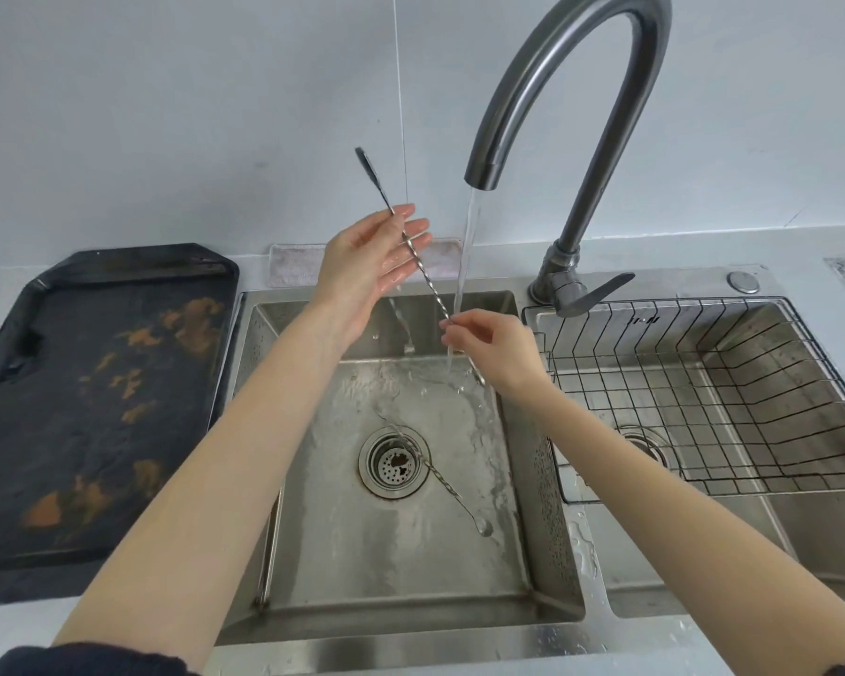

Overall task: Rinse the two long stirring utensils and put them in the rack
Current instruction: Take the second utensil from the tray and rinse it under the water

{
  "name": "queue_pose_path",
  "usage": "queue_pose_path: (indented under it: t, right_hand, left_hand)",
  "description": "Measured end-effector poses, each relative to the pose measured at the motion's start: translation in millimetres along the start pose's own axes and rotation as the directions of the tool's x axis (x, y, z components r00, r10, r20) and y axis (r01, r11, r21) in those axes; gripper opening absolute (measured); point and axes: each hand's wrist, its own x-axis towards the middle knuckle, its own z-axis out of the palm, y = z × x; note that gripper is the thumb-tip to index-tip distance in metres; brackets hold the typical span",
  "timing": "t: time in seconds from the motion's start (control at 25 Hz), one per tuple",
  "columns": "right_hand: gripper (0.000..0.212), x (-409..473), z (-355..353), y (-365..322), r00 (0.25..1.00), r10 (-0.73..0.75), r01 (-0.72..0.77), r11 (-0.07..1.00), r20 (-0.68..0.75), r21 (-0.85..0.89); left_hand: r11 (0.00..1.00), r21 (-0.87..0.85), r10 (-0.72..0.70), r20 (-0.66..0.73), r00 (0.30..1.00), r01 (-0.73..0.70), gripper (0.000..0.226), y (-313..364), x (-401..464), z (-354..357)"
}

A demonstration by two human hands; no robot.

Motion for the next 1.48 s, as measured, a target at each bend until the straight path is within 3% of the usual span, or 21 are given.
queue_pose_path:
  t: [0.32,0.64,0.88,1.12,1.32,1.48]
  right_hand:
    - [0.020,11,10,-7,0.998,-0.063,0.064,0.997,0.020,-0.048]
    - [0.020,-10,52,43,0.960,0.131,-0.059,0.958,0.247,-0.280]
    - [0.027,-20,82,68,0.906,0.272,-0.123,0.903,0.326,-0.412]
    - [0.033,-29,109,92,0.838,0.395,-0.173,0.846,0.375,-0.505]
    - [0.031,-34,121,109,0.803,0.448,-0.168,0.802,0.392,-0.573]
    - [0.031,-33,126,120,0.793,0.464,-0.155,0.780,0.394,-0.606]
  left_hand:
    - [0.990,0.058,-0.127,-0.039,0.991,0.129,0.009,-31,-5,-24]
    - [0.940,0.080,-0.313,-0.178,0.933,0.331,0.014,-98,-13,-45]
    - [0.869,0.054,-0.466,-0.244,0.850,0.492,0.008,-144,-15,-64]
    - [0.744,0.087,-0.632,-0.229,0.740,0.662,0.032,-179,-23,-80]
    - [0.629,0.042,-0.754,-0.210,0.622,0.776,0.014,-199,-28,-92]
    - [0.590,0.008,-0.789,-0.205,0.579,0.807,0.011,-215,-29,-98]
